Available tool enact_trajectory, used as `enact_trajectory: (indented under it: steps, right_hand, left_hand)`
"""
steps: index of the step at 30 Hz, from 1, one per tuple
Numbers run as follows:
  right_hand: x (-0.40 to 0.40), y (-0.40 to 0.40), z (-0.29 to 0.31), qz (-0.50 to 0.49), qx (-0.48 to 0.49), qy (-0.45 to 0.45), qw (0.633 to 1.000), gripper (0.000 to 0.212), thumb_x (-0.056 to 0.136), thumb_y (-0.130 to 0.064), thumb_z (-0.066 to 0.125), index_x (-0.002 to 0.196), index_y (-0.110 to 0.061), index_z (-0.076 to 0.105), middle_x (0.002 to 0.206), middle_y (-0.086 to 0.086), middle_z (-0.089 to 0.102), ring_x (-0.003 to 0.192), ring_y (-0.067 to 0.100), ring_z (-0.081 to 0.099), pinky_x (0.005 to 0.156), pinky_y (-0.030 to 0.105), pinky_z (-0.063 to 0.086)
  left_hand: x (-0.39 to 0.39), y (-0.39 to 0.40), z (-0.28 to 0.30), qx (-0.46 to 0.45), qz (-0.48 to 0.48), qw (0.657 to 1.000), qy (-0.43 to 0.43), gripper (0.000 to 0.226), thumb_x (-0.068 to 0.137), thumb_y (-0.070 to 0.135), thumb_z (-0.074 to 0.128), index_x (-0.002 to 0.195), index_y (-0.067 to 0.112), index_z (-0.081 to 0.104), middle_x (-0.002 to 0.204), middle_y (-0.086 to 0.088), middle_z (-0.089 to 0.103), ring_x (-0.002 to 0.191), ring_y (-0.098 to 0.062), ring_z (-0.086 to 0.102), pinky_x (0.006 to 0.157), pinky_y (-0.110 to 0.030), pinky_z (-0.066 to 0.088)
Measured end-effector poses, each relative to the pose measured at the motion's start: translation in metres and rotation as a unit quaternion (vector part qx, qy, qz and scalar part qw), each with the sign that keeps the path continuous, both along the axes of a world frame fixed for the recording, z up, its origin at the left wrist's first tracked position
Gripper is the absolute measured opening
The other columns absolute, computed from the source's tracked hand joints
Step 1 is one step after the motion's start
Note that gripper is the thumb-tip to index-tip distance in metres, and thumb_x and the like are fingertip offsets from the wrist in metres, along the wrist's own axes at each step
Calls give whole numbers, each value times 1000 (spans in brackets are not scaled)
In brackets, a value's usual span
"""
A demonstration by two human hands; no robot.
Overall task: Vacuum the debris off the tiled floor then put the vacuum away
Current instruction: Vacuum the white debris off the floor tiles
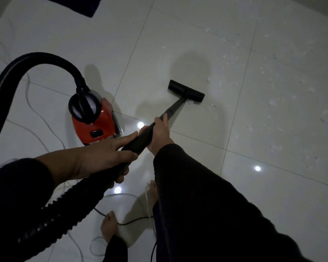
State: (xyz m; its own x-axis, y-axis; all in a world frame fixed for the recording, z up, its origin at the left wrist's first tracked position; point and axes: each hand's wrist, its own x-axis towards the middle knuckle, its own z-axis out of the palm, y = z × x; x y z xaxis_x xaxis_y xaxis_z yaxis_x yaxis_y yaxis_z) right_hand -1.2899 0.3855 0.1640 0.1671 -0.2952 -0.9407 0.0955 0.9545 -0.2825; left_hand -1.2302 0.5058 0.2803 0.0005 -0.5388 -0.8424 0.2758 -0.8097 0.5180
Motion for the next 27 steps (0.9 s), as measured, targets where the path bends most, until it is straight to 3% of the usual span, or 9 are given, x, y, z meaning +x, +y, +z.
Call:
enact_trajectory:
  steps: [6,11,15,20,24,27]
  right_hand:
    - [-4,29,-20,-1,-8,-7,1000,52,100,-16,47,140,-49,41,134,12,49,60,15,48,52,28,48]
    - [-4,51,-27,-16,-6,1,1000,49,99,-19,49,138,-48,44,124,11,51,59,15,50,50,26,50]
    - [-4,71,-22,-37,-9,-1,999,50,99,-19,49,139,-48,42,134,13,50,62,14,51,52,27,50]
    - [-2,108,-15,-82,-4,11,997,51,98,-17,48,137,-50,44,128,7,52,63,14,52,53,27,49]
    - [-4,143,-11,-111,-1,19,994,52,96,-19,49,137,-52,43,128,6,50,76,16,54,60,28,50]
    - [-6,167,-8,-137,3,11,991,50,97,-20,49,135,-52,44,128,7,51,71,16,54,56,28,50]
  left_hand:
    - [-4,29,-21,-14,-2,1000,1,63,93,17,52,138,55,27,52,-3,56,46,-17,56,44,-26,46]
    - [0,49,-26,-15,-16,1000,11,63,93,16,51,138,54,27,60,-8,54,46,-16,57,45,-27,46]
    - [9,64,-23,-13,-55,998,8,64,93,18,51,138,56,25,59,-6,55,47,-16,57,46,-28,46]
    - [24,94,-11,4,-99,995,17,65,93,16,51,137,57,25,51,-2,56,46,-15,57,45,-28,47]
    - [29,118,-4,12,-134,991,12,69,93,15,51,139,56,20,50,-3,57,45,-15,56,44,-27,46]
    - [29,137,0,18,-156,988,2,66,93,15,51,133,59,22,51,-4,58,46,-17,57,45,-28,48]
